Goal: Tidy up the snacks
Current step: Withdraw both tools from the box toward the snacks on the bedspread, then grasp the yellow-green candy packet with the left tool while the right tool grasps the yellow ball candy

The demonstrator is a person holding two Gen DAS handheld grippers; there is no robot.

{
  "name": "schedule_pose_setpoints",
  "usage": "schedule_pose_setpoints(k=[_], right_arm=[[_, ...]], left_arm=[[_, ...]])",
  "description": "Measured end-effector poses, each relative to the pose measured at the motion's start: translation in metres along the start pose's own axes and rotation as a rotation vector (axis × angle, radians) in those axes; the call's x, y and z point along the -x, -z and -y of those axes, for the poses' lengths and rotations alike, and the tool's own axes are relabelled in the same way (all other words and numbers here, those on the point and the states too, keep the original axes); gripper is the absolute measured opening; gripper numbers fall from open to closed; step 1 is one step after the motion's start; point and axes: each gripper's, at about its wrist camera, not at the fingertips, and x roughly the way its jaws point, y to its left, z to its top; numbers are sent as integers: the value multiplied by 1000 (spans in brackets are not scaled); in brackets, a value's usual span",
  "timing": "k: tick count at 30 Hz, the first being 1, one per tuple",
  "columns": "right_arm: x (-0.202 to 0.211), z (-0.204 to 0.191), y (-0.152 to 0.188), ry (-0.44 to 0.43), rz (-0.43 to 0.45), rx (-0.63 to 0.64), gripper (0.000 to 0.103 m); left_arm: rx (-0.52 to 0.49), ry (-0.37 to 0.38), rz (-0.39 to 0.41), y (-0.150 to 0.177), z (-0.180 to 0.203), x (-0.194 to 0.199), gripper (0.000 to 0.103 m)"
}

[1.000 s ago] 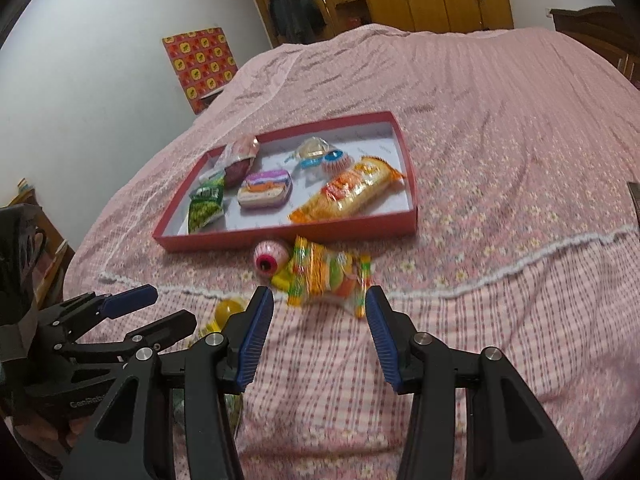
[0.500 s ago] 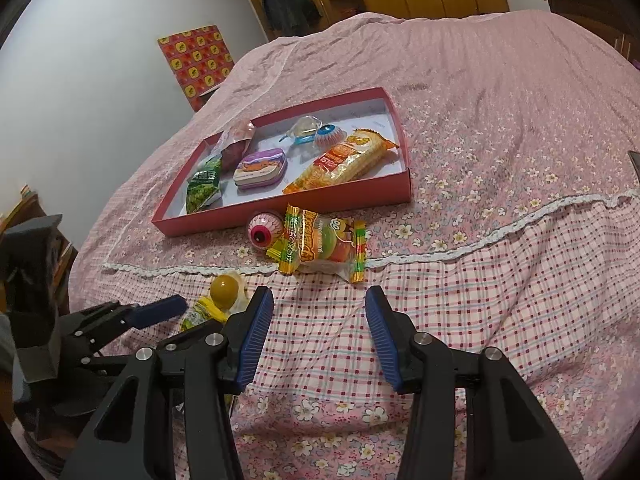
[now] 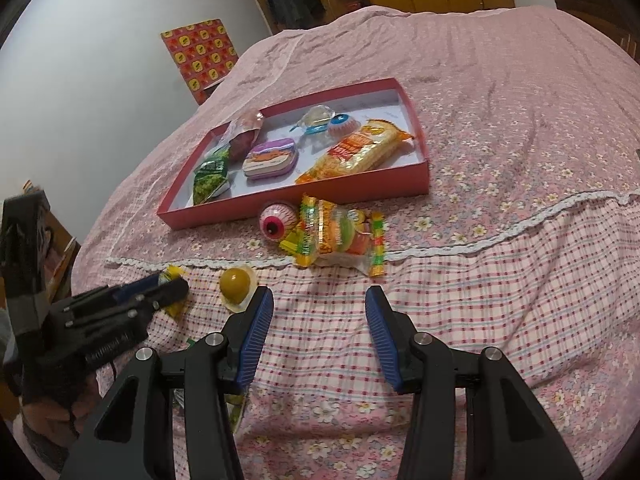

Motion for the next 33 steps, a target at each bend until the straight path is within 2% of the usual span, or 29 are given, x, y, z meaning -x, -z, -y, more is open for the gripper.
schedule_pose_setpoints(k=[4,15,27,33], right_arm=[[-6,-12,0,-4,-15,24,49],[-29,-50,-1,-25,-53,111,49],[-57,-66,1,-2,-98,141,48],[-59,-65,3,-1,-91,135,46]], left_arm=[[58,-6,6,-2,-19,0,29],[125,-10,5,2,-43,-4,29],[134,7,4,6,-46,-7,29],[138,11,2,6,-47,-10,29]])
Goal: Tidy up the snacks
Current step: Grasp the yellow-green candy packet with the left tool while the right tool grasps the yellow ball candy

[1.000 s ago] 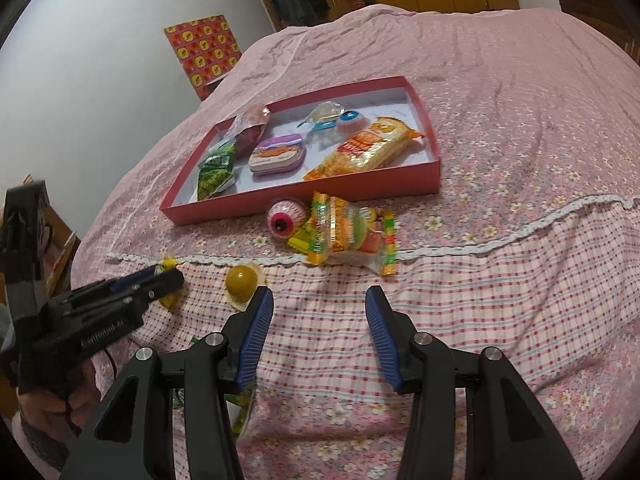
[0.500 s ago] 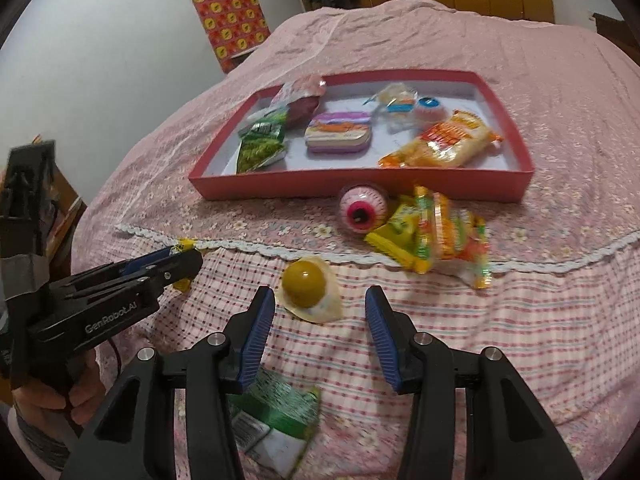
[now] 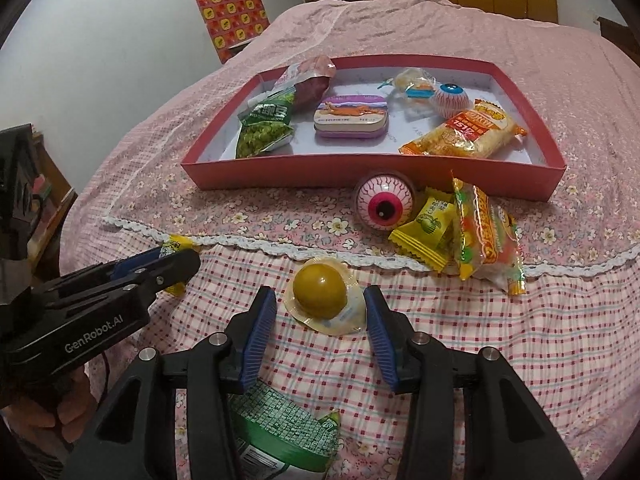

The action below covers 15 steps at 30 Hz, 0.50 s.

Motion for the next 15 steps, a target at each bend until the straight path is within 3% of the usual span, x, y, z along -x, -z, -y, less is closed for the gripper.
schedule_pose_setpoints(k=[11,15], right_arm=[[0,-5,5,34,22,23,42],[5,-4,8,19,30,18,33]], left_arm=[[-1,-1,0,0,0,-1,29],[-2,-2,0,-1,0,-2,29]])
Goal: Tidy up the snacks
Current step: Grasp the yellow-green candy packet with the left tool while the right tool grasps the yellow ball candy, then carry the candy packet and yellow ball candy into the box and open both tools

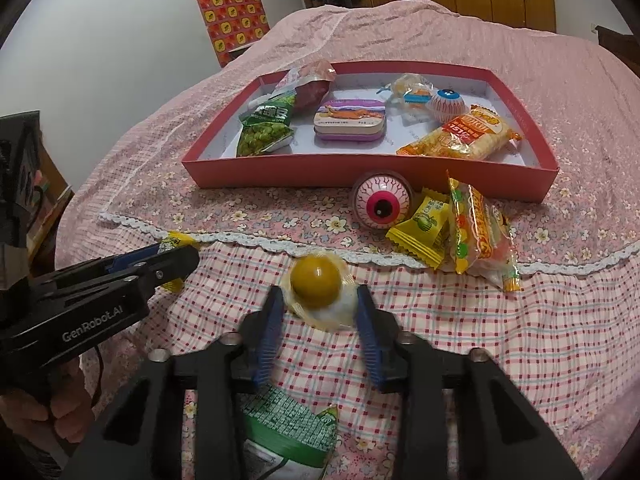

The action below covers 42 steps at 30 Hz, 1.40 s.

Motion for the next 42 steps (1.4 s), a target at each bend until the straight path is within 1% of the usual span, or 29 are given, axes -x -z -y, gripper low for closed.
schedule_pose_setpoints(k=[10,11,14,16,17,19,22,23,24,26,30,37,40,41,42], right_arm=[[11,1,2,-34,39,-8,29],[13,1,2,-36,45,-9,24],[19,3,2,-52,55,-12,21],[20,3,2,-50,55,-10,15],[19,2,2,-48,50,-8,15],[16,1,2,-58,32,-2,15],[17,0,3,-47,35,-2,15],[18,1,3,-47,38,-5,19],[18,1,2,-43,40,-10,26],[18,2,-1,-34,45,-10,34],[11,-3,-7,-19,32,18,37],[-7,-3,-7,-22,-6,21,37],[-4,0,-7,-45,6,7,35],[-3,2,-7,-55,11,-1,30],[-2,3,-7,-58,14,-6,30]], left_arm=[[4,-1,10,0,1,5,29],[6,0,12,0,1,7,29],[11,5,20,-1,1,11,28],[11,4,27,-2,1,13,28],[9,4,30,-2,2,15,28],[9,3,31,-2,2,15,28],[11,0,29,-2,3,14,28],[12,-1,29,-2,2,14,28],[13,-1,29,-2,2,14,28],[13,-1,29,-2,2,14,28],[13,-1,29,-2,3,14,28],[21,18,37,-5,1,17,28],[25,27,49,-8,0,22,28],[26,29,55,-10,0,24,28],[26,28,58,-11,0,25,28]])
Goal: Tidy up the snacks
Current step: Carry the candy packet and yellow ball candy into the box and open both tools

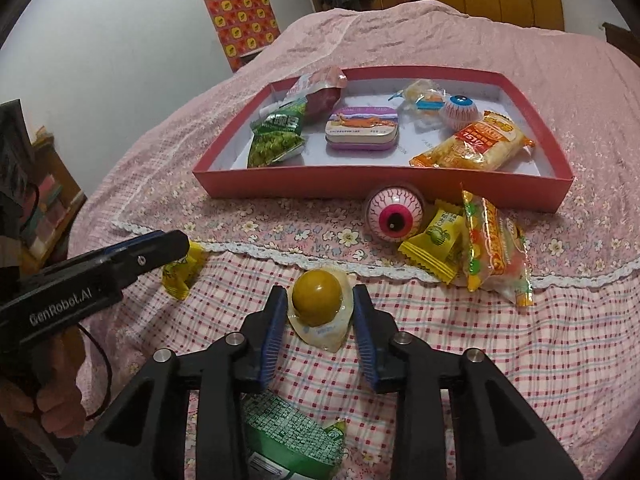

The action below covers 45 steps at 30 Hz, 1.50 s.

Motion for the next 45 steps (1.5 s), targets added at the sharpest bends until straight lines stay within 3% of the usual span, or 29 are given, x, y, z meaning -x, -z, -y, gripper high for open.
schedule_pose_setpoints(k=[16,24,28,36,38,45], right_arm=[[25,4,-10,-45,59,0,30],[27,12,-10,-55,56,-24,30],[26,11,-7,-59,49,-28,30],[27,11,-6,-59,50,-35,30],[27,12,-6,-59,50,-37,30],[35,16,-11,-56,74,-38,30]], left_arm=[[-42,-9,44,-26,11,10,27],[-47,-16,-28,-16,7,-2,27],[-52,-26,-71,-6,7,-10,34],[-54,-33,-113,9,7,-25,36],[-54,-37,-97,9,8,-24,26],[-36,-14,-60,4,7,-11,25]])
